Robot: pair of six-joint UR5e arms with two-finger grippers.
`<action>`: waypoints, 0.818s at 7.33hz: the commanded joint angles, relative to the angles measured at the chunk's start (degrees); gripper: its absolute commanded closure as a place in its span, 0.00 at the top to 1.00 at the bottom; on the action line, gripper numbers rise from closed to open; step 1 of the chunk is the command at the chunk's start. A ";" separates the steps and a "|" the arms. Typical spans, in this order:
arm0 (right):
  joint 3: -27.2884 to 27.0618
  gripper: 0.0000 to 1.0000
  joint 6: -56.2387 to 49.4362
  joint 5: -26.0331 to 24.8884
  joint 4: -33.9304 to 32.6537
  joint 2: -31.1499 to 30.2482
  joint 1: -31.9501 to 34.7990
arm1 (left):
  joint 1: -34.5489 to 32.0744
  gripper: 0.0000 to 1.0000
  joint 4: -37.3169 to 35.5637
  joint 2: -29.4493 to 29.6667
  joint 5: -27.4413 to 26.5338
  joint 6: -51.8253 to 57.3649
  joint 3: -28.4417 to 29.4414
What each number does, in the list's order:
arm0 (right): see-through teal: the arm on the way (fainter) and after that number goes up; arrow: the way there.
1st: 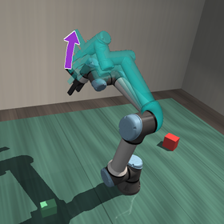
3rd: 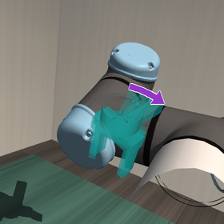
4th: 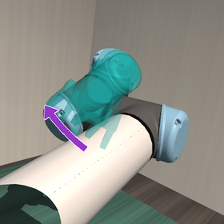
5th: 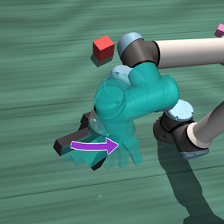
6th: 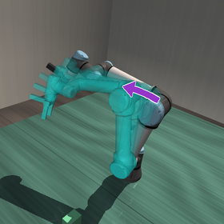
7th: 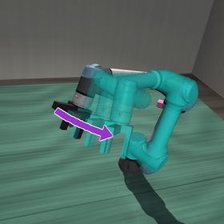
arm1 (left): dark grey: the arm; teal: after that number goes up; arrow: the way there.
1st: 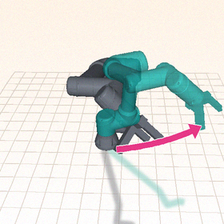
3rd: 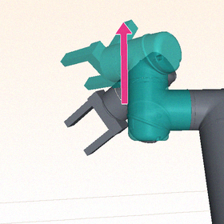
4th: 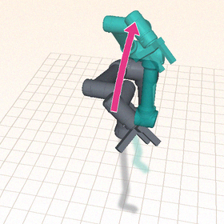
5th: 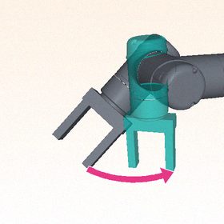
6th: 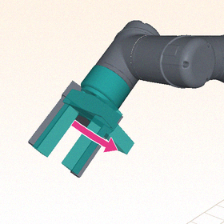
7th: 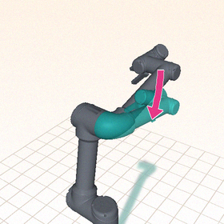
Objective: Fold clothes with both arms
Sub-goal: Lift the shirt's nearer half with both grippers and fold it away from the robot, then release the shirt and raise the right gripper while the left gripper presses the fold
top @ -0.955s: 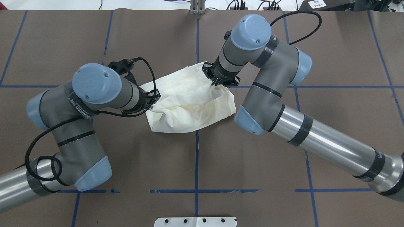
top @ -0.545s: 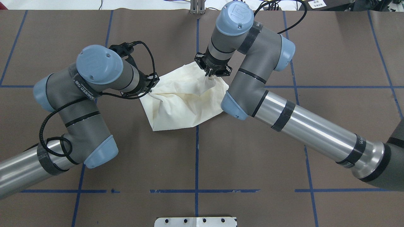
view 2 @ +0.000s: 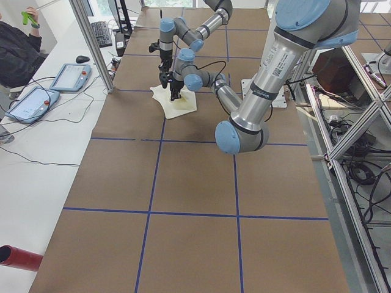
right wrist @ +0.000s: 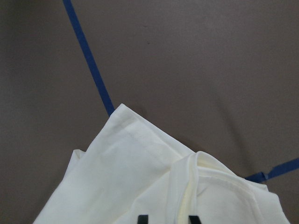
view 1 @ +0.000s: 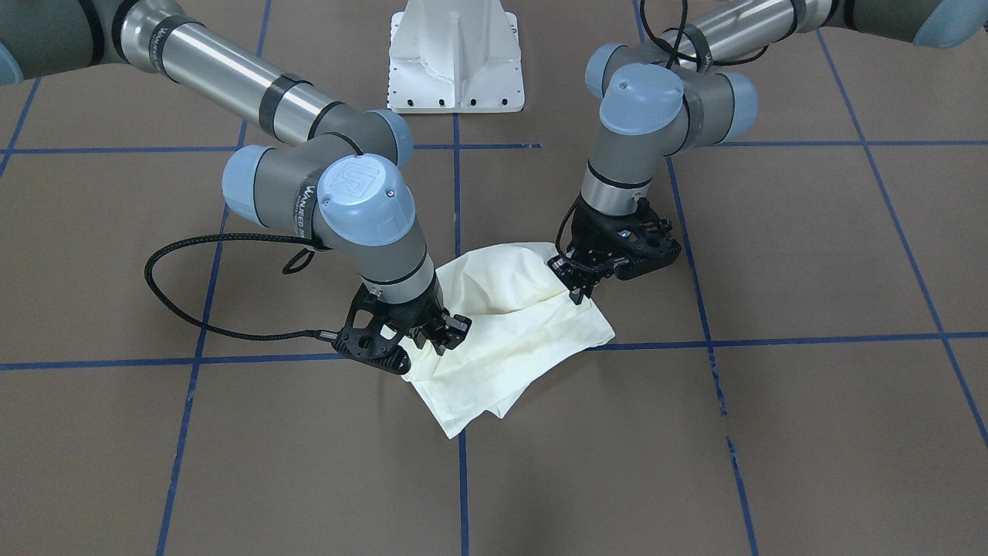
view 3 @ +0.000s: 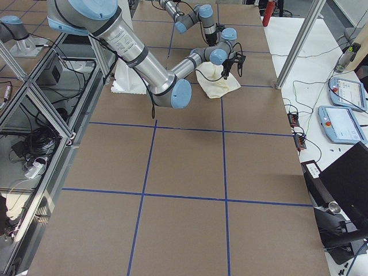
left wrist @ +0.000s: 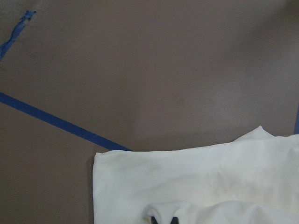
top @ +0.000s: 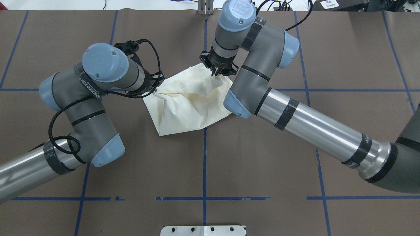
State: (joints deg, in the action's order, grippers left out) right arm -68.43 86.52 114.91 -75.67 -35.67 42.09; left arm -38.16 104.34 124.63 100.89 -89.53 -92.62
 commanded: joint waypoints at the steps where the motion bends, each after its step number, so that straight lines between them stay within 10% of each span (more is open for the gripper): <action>1: 0.40 1.00 0.05 4.84 -0.09 0.07 3.51 | -2.86 1.00 -0.28 1.40 0.36 2.76 3.49; 6: -2.23 1.00 -1.08 2.53 -1.05 -0.98 -2.18 | -9.47 1.00 0.94 -2.17 9.23 16.05 1.85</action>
State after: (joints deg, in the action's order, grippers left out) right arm -70.61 86.31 119.92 -76.57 -36.30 41.65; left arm -47.03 104.20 124.67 108.68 -74.94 -88.78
